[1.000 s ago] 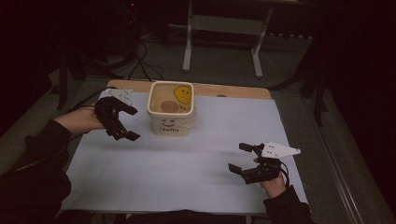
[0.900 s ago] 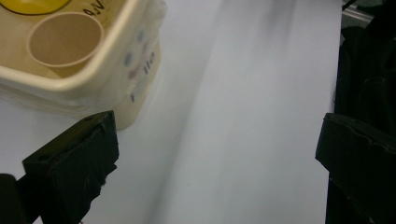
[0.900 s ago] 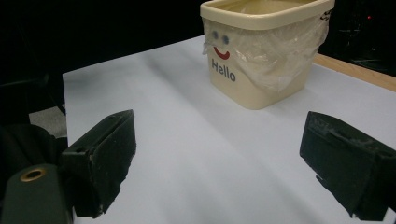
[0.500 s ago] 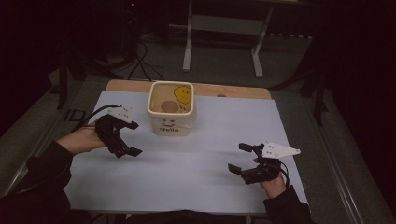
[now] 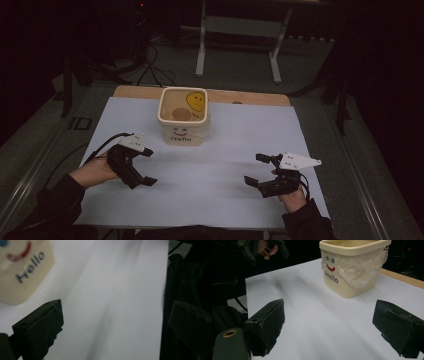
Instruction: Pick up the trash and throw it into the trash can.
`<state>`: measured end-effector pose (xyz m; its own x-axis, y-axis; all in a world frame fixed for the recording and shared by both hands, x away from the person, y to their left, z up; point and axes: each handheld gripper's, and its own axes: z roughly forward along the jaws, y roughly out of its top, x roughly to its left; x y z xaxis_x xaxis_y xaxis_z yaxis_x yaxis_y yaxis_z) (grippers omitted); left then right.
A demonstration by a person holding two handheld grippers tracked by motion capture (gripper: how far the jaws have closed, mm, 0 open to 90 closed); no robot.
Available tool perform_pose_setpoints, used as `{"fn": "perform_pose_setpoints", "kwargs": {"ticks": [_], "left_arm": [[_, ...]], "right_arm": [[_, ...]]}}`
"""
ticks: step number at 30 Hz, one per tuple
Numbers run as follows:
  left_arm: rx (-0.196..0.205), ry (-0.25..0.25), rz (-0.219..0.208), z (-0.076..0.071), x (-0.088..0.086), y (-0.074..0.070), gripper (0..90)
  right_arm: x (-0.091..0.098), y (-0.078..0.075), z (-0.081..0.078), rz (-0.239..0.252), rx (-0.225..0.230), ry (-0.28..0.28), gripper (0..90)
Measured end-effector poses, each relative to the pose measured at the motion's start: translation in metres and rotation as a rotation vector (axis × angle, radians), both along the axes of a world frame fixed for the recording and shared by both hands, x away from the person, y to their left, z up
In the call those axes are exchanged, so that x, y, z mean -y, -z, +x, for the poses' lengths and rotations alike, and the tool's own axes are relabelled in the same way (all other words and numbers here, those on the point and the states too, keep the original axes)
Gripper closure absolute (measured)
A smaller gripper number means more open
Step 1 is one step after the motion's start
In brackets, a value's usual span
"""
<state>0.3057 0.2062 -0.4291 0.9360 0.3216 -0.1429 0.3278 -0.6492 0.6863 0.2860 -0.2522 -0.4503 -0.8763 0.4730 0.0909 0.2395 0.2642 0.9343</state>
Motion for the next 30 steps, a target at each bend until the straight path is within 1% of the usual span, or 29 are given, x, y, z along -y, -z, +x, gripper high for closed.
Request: {"fn": "perform_pose_setpoints", "kwargs": {"ticks": [1, 2, 3, 4, 5, 6, 7, 9, 10, 13, 15, 17, 18, 19, 22, 24, 25, 30], "left_arm": [[0.002, -0.007, -0.018, -0.001, 0.000, 0.003, 0.5], [-0.014, -0.009, -0.028, -0.002, -0.001, 0.005, 0.5], [-0.015, -0.009, -0.036, -0.003, 0.000, 0.008, 0.5], [-0.004, -0.016, -0.036, -0.005, 0.000, 0.010, 0.5], [-0.004, -0.016, -0.036, -0.005, 0.000, 0.010, 0.5], [-0.018, -0.013, -0.040, -0.007, 0.001, 0.016, 0.5], [-0.015, -0.019, -0.048, -0.008, 0.001, 0.018, 0.6], [-0.024, -0.018, -0.063, -0.011, 0.002, 0.023, 0.6], [-0.016, -0.020, -0.068, -0.012, 0.003, 0.025, 0.5], [-0.011, -0.032, -0.077, -0.014, 0.005, 0.032, 0.6], [-0.020, -0.031, -0.085, -0.014, 0.007, 0.037, 0.6], [-0.017, -0.031, -0.083, -0.015, 0.008, 0.039, 0.6], [-0.016, -0.027, -0.080, -0.015, 0.009, 0.042, 0.6], [-0.010, -0.030, -0.083, -0.016, 0.010, 0.043, 0.6], [-0.019, -0.036, -0.108, -0.015, 0.009, 0.046, 0.6], [-0.021, -0.035, -0.113, -0.016, 0.010, 0.049, 0.6], [-0.016, -0.032, -0.111, -0.016, 0.010, 0.050, 0.6], [-0.025, -0.038, -0.123, -0.015, 0.009, 0.055, 0.6]], "right_arm": [[0.000, 0.000, 0.000, 0.001, 0.000, 0.000, 10.5], [0.000, 0.000, 0.000, 0.000, 0.001, 0.000, 10.5], [0.000, 0.000, 0.000, -0.001, 0.000, 0.000, 10.5], [0.000, 0.000, 0.000, -0.002, 0.000, 0.000, 10.5], [0.000, 0.000, 0.000, -0.002, 0.000, 0.000, 10.5], [0.000, 0.000, 0.000, -0.003, 0.000, -0.001, 10.5], [0.000, 0.000, 0.000, -0.005, 0.001, -0.001, 10.5], [0.000, 0.000, 0.000, -0.005, 0.001, 0.000, 10.5], [0.000, 0.000, 0.000, -0.004, 0.001, 0.000, 10.5], [0.000, 0.000, 0.000, -0.003, 0.002, 0.000, 10.5], [0.000, 0.000, 0.000, -0.004, 0.002, 0.000, 10.5], [0.000, 0.000, 0.000, -0.004, 0.003, 0.000, 10.5], [0.000, 0.000, 0.000, -0.005, 0.003, 0.001, 10.5], [0.000, 0.000, 0.000, -0.005, 0.004, 0.000, 10.5], [0.001, 0.000, 0.000, -0.008, 0.005, 0.001, 10.5], [0.001, 0.000, 0.000, -0.006, 0.006, 0.004, 10.5], [0.002, 0.000, -0.001, -0.005, 0.006, 0.006, 10.5], [0.003, -0.001, 0.000, -0.002, 0.007, 0.009, 10.5]]}}
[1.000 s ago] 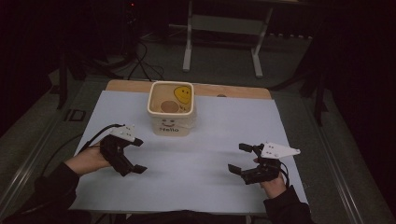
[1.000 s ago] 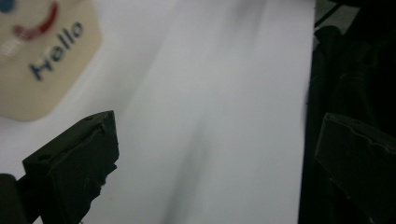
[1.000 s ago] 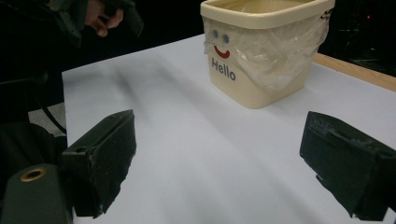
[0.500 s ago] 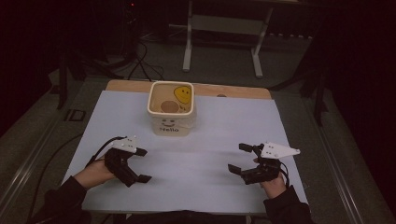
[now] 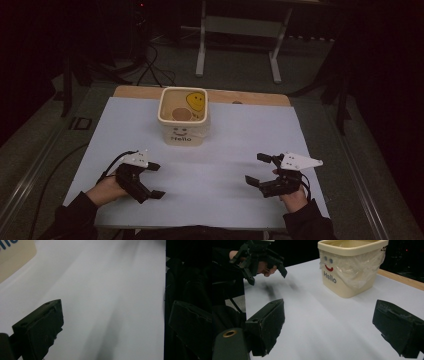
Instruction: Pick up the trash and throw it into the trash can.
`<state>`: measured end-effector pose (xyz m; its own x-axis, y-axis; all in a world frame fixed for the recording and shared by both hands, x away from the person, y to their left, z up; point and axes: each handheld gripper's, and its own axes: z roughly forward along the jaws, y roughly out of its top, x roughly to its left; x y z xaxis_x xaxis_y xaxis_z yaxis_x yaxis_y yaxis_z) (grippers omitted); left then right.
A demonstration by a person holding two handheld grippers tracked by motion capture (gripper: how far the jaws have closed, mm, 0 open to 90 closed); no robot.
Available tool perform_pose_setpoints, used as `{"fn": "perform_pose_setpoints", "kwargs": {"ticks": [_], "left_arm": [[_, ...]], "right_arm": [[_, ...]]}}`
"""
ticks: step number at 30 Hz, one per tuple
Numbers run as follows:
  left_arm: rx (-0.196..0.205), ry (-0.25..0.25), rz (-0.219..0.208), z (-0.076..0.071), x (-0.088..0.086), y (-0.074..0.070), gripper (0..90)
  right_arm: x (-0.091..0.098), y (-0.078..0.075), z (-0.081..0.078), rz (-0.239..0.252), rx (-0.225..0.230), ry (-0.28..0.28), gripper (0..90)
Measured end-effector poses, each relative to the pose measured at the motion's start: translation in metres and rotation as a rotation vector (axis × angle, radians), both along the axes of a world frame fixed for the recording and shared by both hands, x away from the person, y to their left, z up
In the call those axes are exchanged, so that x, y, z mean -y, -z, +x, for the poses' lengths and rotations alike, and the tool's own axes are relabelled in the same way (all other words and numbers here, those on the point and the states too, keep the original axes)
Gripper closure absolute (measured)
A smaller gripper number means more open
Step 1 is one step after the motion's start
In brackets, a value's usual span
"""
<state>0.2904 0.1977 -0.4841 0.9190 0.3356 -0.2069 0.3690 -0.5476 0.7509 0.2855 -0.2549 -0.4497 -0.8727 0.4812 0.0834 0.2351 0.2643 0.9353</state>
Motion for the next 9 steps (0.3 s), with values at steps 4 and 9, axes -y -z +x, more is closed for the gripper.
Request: {"fn": "perform_pose_setpoints", "kwargs": {"ticks": [4, 9], "left_arm": [[0.001, -0.011, -0.021, -0.0003, -0.0011, 0.0001, 0.6], [-0.002, -0.004, -0.017, -0.0005, -0.0005, 0.0005, 0.6]], "right_arm": [[-0.0004, 0.0003, 0.0002, -0.004, -0.002, 0.001, 10.5], [-0.0008, 0.0008, 0.0007, -0.004, -0.004, -0.002, 10.5]]}}
